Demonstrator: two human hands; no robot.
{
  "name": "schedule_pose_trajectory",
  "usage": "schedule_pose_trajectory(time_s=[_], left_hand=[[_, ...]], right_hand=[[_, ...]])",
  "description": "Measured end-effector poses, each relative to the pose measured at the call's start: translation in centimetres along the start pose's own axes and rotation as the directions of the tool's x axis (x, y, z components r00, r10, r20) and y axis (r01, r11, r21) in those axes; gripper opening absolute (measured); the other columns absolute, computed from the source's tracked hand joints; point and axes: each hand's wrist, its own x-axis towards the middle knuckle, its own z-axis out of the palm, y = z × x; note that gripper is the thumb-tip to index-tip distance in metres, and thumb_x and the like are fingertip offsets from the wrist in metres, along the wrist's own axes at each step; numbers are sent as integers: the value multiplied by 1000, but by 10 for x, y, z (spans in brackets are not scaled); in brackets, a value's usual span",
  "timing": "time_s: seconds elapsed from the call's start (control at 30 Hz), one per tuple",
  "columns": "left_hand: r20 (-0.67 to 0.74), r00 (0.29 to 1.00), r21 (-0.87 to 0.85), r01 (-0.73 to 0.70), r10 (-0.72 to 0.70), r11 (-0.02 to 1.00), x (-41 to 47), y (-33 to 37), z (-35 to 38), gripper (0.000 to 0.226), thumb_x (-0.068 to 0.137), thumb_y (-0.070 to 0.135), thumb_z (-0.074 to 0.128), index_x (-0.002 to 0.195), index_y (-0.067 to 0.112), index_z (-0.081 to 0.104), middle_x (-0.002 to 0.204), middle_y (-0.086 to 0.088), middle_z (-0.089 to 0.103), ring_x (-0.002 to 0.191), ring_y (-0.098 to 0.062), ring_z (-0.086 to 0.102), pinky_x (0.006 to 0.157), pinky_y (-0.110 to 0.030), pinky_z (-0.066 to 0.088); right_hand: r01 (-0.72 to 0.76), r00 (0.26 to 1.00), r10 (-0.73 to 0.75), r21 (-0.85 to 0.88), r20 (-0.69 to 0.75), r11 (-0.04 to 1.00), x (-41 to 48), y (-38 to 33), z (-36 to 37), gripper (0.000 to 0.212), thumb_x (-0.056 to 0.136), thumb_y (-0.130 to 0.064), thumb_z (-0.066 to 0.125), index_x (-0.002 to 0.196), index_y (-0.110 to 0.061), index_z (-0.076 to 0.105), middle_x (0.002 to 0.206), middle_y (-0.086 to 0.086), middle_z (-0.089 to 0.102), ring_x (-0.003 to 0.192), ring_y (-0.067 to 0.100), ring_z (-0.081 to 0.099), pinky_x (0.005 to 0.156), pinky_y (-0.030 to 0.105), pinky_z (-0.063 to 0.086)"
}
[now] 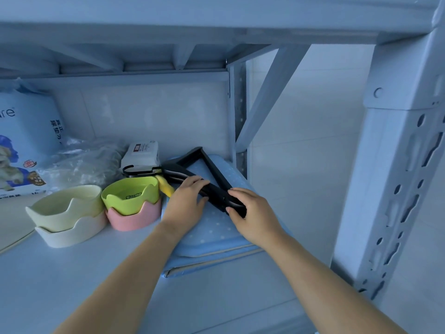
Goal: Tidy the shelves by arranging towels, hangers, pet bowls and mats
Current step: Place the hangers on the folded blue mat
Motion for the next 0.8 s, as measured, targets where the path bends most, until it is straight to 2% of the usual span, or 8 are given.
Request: schedule_pose_trajectory(time_s=[0.13,0.23,0.37,0.5,0.57,0.67,0.8], left_hand=[[24,999,-20,30,-29,999,-10,0,1,52,88,24,60,137,16,44,147,1,35,132,-13,36,102,-18,27],[130,989,-27,78,-74,997,-16,2,3,67,87,31,60,145,21,29,155,7,17,135,-13,33,103,-25,32],[199,975,27,93,-97,995,-15,3,4,76,86,35,60,148,24,17,157,11,4,133,-16,38,100,-31,40],[189,976,-14,109,-105,994,-13,3,3,78,83,35,63,147,24,20,156,11,8,135,-13,34,102,-31,39],[152,981,38,113,-118,993,-14,5,2,76,82,38,63,146,27,24,156,11,13,134,-11,35,98,-29,41],[22,994,173,106,-111,979,-18,13,1,68,80,44,63,141,34,34,150,13,29,129,-9,41,86,-26,45],[-48,987,160,160,-154,974,-23,22,0,58,83,38,62,137,31,41,143,9,40,124,-11,46,84,-28,47]], right_hand=[[3,1000,-2,45,-18,999,-2,-2,-1,37,79,-15,69,116,-13,64,117,-5,64,104,4,56,83,-8,29],[-3,1000,3,56,-12,998,-2,-2,-1,39,78,-15,71,116,-13,65,117,-5,65,104,3,56,83,-8,29],[-15,1000,15,12,27,1000,1,0,1,43,82,-17,68,124,-13,59,129,-2,58,117,7,53,94,-1,28],[-11,998,12,-10,60,1000,2,1,2,46,86,-20,63,130,-13,53,137,-1,52,125,10,48,103,13,32],[-5,998,5,-9,61,1000,2,1,1,46,87,-21,62,131,-13,53,137,-2,51,123,10,49,102,16,36],[16,998,-15,-14,55,1000,2,-1,-2,46,86,-24,63,130,-14,54,137,-4,50,123,9,48,100,12,32],[55,996,-53,-41,67,998,3,-4,-9,41,88,-26,61,126,-13,57,136,-3,49,122,10,47,98,12,31]])
